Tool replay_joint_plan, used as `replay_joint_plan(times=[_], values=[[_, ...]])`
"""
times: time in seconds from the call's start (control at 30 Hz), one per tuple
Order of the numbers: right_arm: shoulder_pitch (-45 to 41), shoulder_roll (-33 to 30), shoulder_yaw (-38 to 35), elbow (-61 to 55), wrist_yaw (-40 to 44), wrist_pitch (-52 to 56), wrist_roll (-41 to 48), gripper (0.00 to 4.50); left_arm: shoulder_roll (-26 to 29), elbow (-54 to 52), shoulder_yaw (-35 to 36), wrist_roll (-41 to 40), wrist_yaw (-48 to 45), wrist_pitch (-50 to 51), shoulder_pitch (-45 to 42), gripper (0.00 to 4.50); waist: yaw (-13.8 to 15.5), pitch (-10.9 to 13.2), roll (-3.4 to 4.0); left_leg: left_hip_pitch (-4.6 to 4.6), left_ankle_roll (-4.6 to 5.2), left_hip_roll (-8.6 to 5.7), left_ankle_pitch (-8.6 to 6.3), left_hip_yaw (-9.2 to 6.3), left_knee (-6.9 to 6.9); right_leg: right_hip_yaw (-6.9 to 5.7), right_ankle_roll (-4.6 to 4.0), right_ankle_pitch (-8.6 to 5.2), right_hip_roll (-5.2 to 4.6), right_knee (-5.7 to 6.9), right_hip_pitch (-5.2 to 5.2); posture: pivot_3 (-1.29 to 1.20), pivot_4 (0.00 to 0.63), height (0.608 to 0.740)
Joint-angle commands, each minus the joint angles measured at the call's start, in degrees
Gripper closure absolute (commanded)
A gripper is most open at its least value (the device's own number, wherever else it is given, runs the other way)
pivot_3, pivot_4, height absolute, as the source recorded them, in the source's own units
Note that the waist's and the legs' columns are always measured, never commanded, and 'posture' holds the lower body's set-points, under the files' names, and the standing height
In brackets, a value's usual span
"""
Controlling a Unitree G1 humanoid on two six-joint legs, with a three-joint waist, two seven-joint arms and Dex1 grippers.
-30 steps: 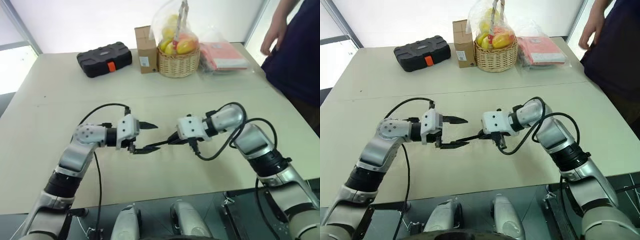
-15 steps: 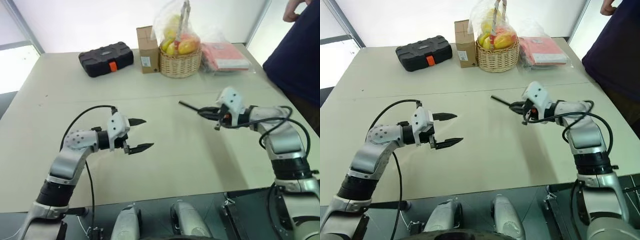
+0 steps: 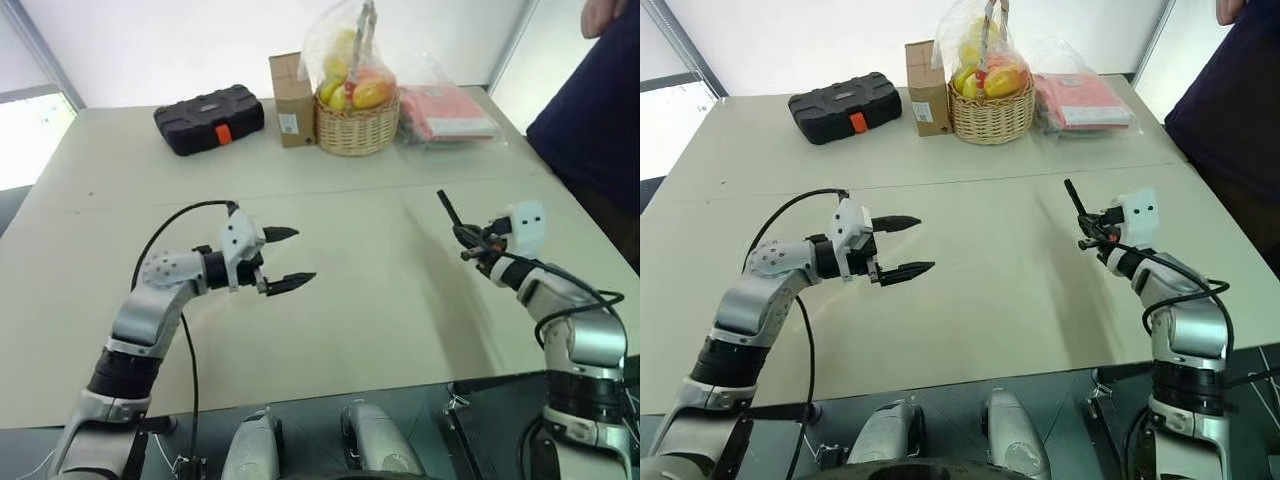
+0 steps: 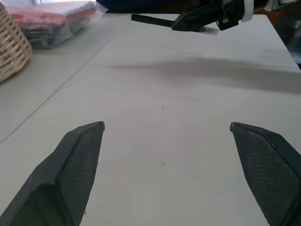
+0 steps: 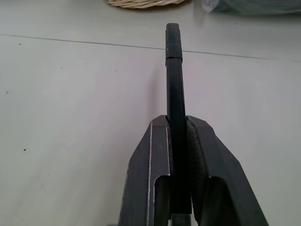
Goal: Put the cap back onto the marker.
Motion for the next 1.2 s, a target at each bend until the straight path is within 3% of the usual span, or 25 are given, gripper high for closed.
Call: replay_joint_plan(times=[0.03, 0.77, 1.07, 1.2], values=[[1.09, 1.29, -0.93, -1.18, -2.89, -1.42, 0.91, 4.5, 0.05, -0.64, 0.15, -1.06, -0.57, -0.03, -1.15, 0.03, 0.02, 0.0, 0.0, -0.01, 0.0, -0.01, 0.0, 0.0, 0.0, 0.0, 0.0, 0.0, -0.01, 0.0, 0.0, 0.0, 0.15, 0.74], [0.92, -4.02, 1.5, 6.21, -6.53, 2.47, -0.58, 4.5, -0.26, -1.11, -0.98, -0.3, -1.46, 0.27, -2.01, 0.03, -0.02, 0.0, 0.0, -0.01, 0.0, -0.06, 0.0, -0.01, 0.0, 0.02, 0.02, -0.02, -0.03, -0.03, 0.01, 0.0, 0.15, 0.74], [1.0, -5.42, 2.02, 2.66, -3.77, 4.11, 1.51, 0.05, -0.3, -0.63, -1.18, -0.55, -1.87, 0.6, -2.46, 0.0, 0.01, 0.0, 0.0, -0.01, 0.0, -0.06, 0.0, -0.01, 0.0, 0.02, 0.03, -0.02, -0.03, -0.03, 0.01, 0.0, 0.15, 0.74], [1.04, -9.23, 1.49, -1.94, -1.0, 6.21, 3.12, 0.05, -0.25, -0.17, -1.27, -0.71, -2.39, 0.76, -2.73, 0.0, 0.03, 0.0, 0.01, -0.02, 0.0, -0.08, 0.0, -0.01, 0.0, 0.02, 0.04, -0.03, -0.04, -0.04, 0.01, 0.0, 0.15, 0.74]])
